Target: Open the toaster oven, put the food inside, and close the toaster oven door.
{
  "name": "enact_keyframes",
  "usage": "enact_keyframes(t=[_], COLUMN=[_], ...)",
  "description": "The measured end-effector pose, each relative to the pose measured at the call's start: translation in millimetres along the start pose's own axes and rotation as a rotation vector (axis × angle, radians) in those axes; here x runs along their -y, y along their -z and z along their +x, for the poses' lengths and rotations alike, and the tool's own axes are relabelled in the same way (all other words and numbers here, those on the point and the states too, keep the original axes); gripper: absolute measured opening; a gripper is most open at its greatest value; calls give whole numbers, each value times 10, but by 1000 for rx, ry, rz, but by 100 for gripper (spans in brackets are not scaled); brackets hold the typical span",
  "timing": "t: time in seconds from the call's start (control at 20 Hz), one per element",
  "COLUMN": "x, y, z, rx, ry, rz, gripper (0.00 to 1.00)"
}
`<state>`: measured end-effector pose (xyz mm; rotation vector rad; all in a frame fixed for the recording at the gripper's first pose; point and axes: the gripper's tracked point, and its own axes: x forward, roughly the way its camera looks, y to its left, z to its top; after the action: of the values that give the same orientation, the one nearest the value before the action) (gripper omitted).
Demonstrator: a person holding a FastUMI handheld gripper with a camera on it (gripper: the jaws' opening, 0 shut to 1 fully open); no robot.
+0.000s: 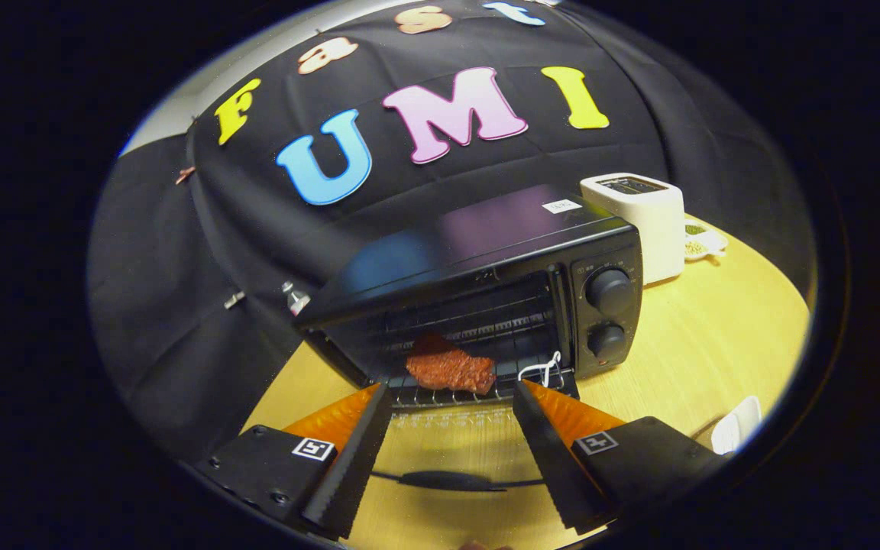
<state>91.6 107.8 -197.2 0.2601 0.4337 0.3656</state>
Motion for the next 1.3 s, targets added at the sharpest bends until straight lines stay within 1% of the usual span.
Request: enact_keyframes(t=[0.1, 0.25, 0.45, 0.65, 0.75, 1.05, 1.3], x=[-13, -2, -32, -68, -80, -27, -53], y=[119, 467, 725, 1019, 1152, 1335, 1480], z=[-130, -263, -372, -432, -386, -107, 50], rx=[-32, -149, -217, -296, -332, -359, -401], ry=[10, 47, 73, 121, 140, 219, 278], rz=[-54, -101, -167, -162, -168, -196, -151], gripper=[98, 98, 98, 98, 98, 99, 99])
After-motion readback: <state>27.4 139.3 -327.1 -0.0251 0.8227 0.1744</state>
